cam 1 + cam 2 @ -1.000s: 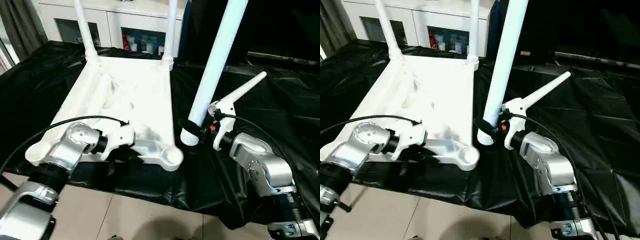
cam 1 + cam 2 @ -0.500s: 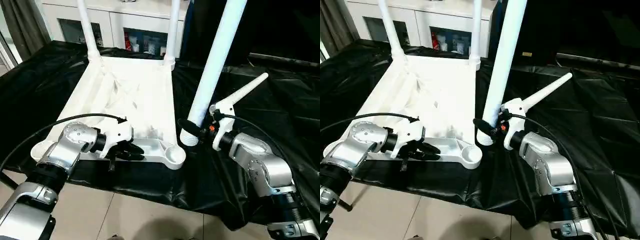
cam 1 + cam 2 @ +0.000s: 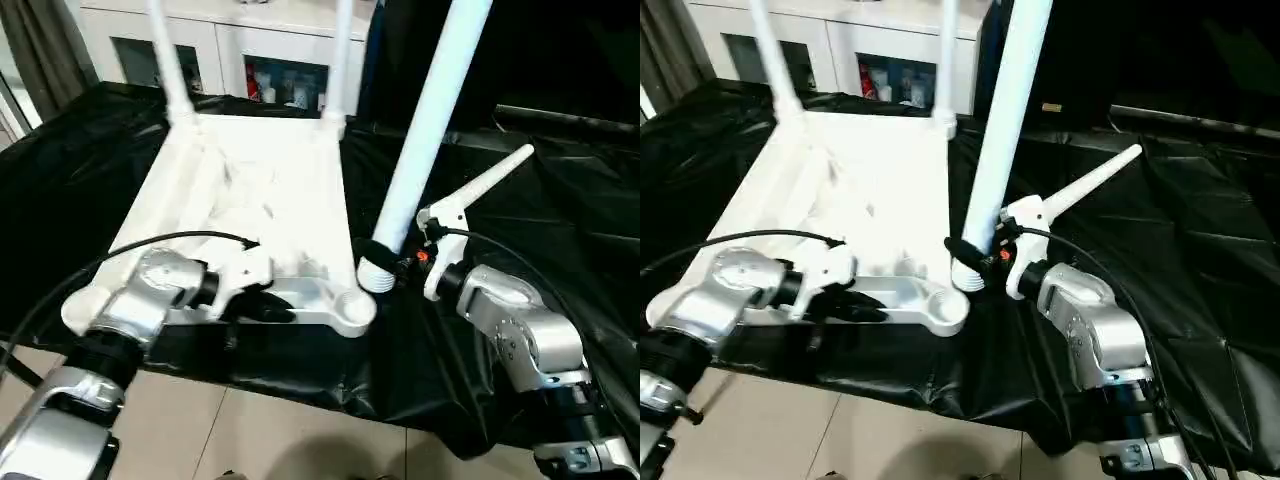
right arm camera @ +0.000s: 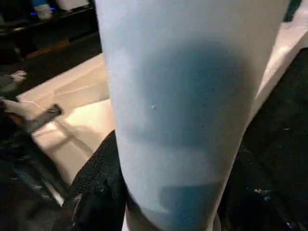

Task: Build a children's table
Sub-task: Insert table leg to table base

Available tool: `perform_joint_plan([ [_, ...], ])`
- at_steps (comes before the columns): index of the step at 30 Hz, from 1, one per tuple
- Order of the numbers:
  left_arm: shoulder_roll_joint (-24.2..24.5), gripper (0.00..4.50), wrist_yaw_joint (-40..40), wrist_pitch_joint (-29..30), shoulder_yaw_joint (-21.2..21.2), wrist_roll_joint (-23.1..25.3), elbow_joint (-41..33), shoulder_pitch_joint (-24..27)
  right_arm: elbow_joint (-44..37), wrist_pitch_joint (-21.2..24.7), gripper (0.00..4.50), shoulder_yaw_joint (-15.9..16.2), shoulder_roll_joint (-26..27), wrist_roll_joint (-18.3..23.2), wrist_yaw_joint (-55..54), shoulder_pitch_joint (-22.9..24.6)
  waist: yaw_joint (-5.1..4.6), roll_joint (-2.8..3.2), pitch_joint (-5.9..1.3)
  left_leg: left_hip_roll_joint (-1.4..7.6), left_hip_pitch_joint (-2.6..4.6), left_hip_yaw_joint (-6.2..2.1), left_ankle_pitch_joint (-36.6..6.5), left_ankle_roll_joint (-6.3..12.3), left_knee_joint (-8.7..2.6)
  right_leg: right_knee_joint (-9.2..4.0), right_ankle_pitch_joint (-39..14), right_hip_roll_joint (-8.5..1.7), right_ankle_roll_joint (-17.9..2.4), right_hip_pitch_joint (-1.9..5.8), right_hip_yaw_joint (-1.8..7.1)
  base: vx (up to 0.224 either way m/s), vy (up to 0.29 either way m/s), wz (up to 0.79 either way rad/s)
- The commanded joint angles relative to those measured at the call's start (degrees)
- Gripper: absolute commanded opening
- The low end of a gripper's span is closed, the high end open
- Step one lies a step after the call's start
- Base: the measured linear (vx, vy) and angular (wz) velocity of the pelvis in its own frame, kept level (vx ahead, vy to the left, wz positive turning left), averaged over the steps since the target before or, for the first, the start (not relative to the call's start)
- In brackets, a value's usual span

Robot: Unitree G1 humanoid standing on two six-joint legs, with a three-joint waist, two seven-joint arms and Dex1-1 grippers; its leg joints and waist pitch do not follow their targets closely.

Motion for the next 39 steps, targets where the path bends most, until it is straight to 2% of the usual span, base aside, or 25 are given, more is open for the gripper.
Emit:
perform_joint_plan([
  [1, -1.41, 0.00, 3.26, 5.51, 0.79, -0.59, -3.67, -0.23, -2.36, 3.35, 1.93, 1.64, -1.59, 1.54, 2.92, -1.32, 0.30, -0.07, -4.64, 1.15, -0.28, -0.04, -6.67, 1.66, -3.83, -3.87, -14.31, -4.05, -7.49, 4.45, 3.64, 0.000, 0.000, 0.00],
  [2, -1.87, 0.00, 3.36, 6.37, 1.04, -1.15, -4.38, -0.16, -2.18, 3.69, 1.93, 1.78, -1.70, 1.52, 3.07, -1.43, 0.35, 0.06, -4.60, 1.23, -0.22, -0.01, -6.68, 1.67, -3.82, -3.82, -14.43, -4.14, -7.66, 4.42, 3.66, 0.000, 0.000, 0.00],
  [3, -2.09, 0.00, 3.42, 6.61, 1.18, -1.42, -4.63, -0.14, -2.02, 3.78, 1.93, 1.77, -1.69, 1.48, 3.02, -1.51, 0.33, 0.04, -4.52, 1.07, -0.46, 0.00, -6.72, 1.86, -3.75, -4.17, -15.91, -4.19, -7.32, 4.39, 3.60, 0.000, 0.000, 0.00],
  [7, -2.92, 0.00, 4.35, 6.50, 0.54, -0.55, -5.40, 0.31, 0.49, 3.87, 1.92, 3.00, -2.20, -0.33, 3.56, -3.13, 0.28, -0.30, -4.57, 0.89, -0.48, 0.06, -6.34, 1.90, -3.68, -4.36, -17.43, -4.05, -6.08, 4.25, 3.53, 0.000, 0.000, 0.00],
  [9, -3.11, 0.00, 5.04, 5.76, 0.38, 0.30, -4.65, 0.49, 1.29, 4.08, 1.92, 3.34, -2.35, -0.84, 3.94, -3.77, 0.32, -0.11, -4.51, 0.91, -0.42, 0.05, -6.43, 1.94, -3.70, -4.54, -18.32, -4.07, -5.70, 4.16, 3.51, 0.000, 0.000, 0.00],
  [11, -2.94, 0.00, 5.17, 6.56, 0.39, 0.35, -5.60, 1.03, 1.77, 4.36, 1.92, 4.16, -3.04, -1.53, 4.00, -4.28, 0.36, -0.26, -4.57, 0.93, -0.41, 0.05, -6.34, 1.87, -3.70, -4.53, -18.33, -4.04, -5.47, 4.16, 3.48, 0.000, 0.000, 0.00],
  [13, -2.38, 0.00, 4.79, 7.90, 0.22, 0.39, -7.00, 1.70, 2.23, 4.82, 1.91, 4.77, -3.51, -2.20, 3.94, -4.60, 0.34, 0.11, -4.56, 1.08, -0.40, -0.08, -6.27, 1.65, -3.78, -4.34, -17.62, -4.09, -5.70, 4.19, 3.51, 0.000, 0.000, 0.00],
  [14, -2.29, 0.00, 4.81, 8.01, 0.19, 0.45, -7.18, 1.79, 2.24, 4.90, 1.91, 4.78, -3.54, -2.23, 3.92, -4.60, 0.34, 0.11, -4.56, 1.08, -0.40, -0.08, -6.27, 1.65, -3.78, -4.34, -17.62, -4.09, -5.70, 4.19, 3.51, 0.000, 0.000, 0.00],
  [18, -1.73, 0.00, 5.07, 7.24, 0.27, 0.87, -6.39, 1.71, 1.32, 7.11, 1.91, 4.37, -4.48, -1.34, 4.46, -4.59, 0.27, -0.10, -4.66, 0.88, -0.50, 0.05, -5.79, 1.93, -3.65, -4.23, -15.95, -3.93, -5.99, 4.29, 3.57, 0.000, 0.000, 0.00],
  [21, -1.81, 0.00, 5.10, 7.16, 0.31, 0.90, -6.07, 1.41, 0.88, 7.20, 1.91, 4.51, -5.18, -1.49, 5.03, -3.99, 0.28, -0.19, -4.58, 0.81, -0.50, 0.09, -6.31, 2.01, -3.63, -4.48, -17.56, -3.94, -5.42, 4.31, 3.50, 0.000, 0.000, 0.00],
  [25, -2.07, 0.00, 5.14, 7.67, 0.44, 0.68, -6.40, 1.10, 3.37, 4.96, 1.91, 4.00, -3.46, -1.99, 3.95, -4.12, 0.23, 0.10, -4.63, 0.86, -0.45, 0.04, -6.63, 1.73, -3.63, -4.60, -18.14, -4.00, -5.43, 4.14, 3.42, 0.000, 0.000, 0.00],
  [26, -2.12, 0.00, 5.20, 7.66, 0.43, 0.68, -6.42, 1.08, 3.75, 4.67, 1.91, 4.05, -3.13, -2.07, 3.81, -4.14, 0.25, 0.33, -4.62, 0.87, -0.42, -0.01, -6.73, 1.62, -3.65, -4.55, -18.07, -3.99, -5.51, 4.13, 3.41, 0.000, 0.000, 0.00],
  [31, -2.30, 0.00, 5.30, 7.32, 0.25, 0.84, -6.06, 1.02, 6.79, 1.30, 1.91, 4.01, -1.41, -3.30, 2.46, -3.74, 0.08, 0.40, -4.63, 0.91, -0.36, -0.05, -7.47, 1.30, -3.71, -4.46, -16.81, -3.94, -6.44, 4.21, 3.42, 0.000, 0.000, 0.00],
  [32, -2.30, 0.00, 5.28, 7.23, 0.21, 0.90, -5.94, 1.00, 7.63, 0.41, 1.91, 3.66, -1.04, -3.44, 2.03, -3.65, 0.06, 0.77, -4.60, 0.93, -0.27, -0.09, -7.74, 1.21, -3.72, -4.48, -17.05, -3.96, -6.49, 4.14, 3.42, 0.000, 0.000, 0.00],
  [34, -2.31, 0.00, 5.36, 7.17, 0.22, 0.95, -5.80, 0.95, 8.50, -1.05, 1.91, 3.34, -0.71, -3.86, 1.43, -3.47, -0.10, 0.51, -4.61, 0.83, -0.31, -0.05, -8.37, 1.13, -3.70, -4.67, -18.17, -3.96, -6.18, 4.23, 3.34, 0.000, 0.000, 0.00],
  [35, -2.29, 0.00, 5.44, 6.97, 0.26, 1.03, -5.47, 0.82, 9.13, -1.88, 1.91, 2.73, -0.16, -3.54, 1.22, -3.16, -0.13, 0.67, -4.50, 0.77, -0.27, -0.05, -8.69, 1.10, -3.73, -4.82, -18.88, -3.92, -6.02, 4.16, 3.32, 0.000, 0.000, 0.00],
  [38, -2.31, 0.00, 5.70, 6.84, 0.43, 1.08, -5.03, 0.58, 9.73, -3.39, 1.91, 1.96, 0.45, -3.08, 1.31, -2.35, -0.32, 0.49, -4.50, 0.66, -0.32, -0.07, -9.04, 1.22, -3.68, -5.11, -21.18, -3.93, -5.00, 4.22, 3.21, 0.000, 0.000, 0.00],
  [39, -2.28, 0.00, 5.79, 6.75, 0.49, 1.12, -4.84, 0.48, 9.97, -4.08, 1.91, 1.64, 0.69, -2.80, 1.61, -1.85, -0.27, 0.59, -4.47, 0.76, -0.18, -0.08, -9.25, 1.36, -3.70, -5.29, -21.76, -3.94, -4.71, 4.04, 3.18, 0.000, 0.000, 0.00],
])
